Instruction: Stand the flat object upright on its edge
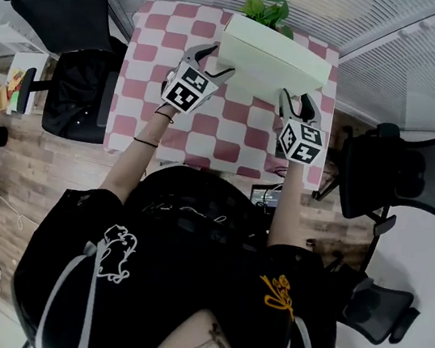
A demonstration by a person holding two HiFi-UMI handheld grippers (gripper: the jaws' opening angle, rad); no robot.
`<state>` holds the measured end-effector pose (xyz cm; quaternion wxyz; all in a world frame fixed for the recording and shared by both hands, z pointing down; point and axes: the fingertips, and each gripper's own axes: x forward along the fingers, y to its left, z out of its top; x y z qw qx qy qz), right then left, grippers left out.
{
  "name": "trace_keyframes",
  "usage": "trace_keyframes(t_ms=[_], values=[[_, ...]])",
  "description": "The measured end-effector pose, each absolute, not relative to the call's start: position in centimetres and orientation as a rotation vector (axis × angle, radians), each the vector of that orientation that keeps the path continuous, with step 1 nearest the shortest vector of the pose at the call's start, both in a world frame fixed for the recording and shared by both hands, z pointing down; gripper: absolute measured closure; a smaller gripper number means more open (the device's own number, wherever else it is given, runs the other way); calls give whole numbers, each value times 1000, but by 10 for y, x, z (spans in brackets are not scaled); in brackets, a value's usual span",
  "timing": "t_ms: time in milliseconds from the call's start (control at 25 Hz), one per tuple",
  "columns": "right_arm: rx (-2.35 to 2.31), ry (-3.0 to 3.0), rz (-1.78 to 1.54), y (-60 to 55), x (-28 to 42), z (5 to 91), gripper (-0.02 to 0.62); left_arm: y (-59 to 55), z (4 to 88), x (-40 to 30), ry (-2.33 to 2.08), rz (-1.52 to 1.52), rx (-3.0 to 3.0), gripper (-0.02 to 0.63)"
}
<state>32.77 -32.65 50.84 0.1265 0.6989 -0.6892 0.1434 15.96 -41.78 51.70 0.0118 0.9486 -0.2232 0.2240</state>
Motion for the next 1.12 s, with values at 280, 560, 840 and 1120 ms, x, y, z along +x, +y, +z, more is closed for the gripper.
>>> trace_keyframes(t_ms=[280, 560, 840, 1120], values=[[2028, -2006, 437, -321, 327, 509, 371, -410, 509, 152, -738, 683, 2943, 305], [2017, -2027, 456, -311, 323, 509, 371, -395, 506, 147, -770, 636, 2906, 305], [2036, -2053, 506, -289, 317, 507, 371, -372, 500, 135, -812, 530, 2836, 305], [1971, -2134, 551, -259, 296, 505, 371, -328, 498, 133, -772, 528, 2837, 314]])
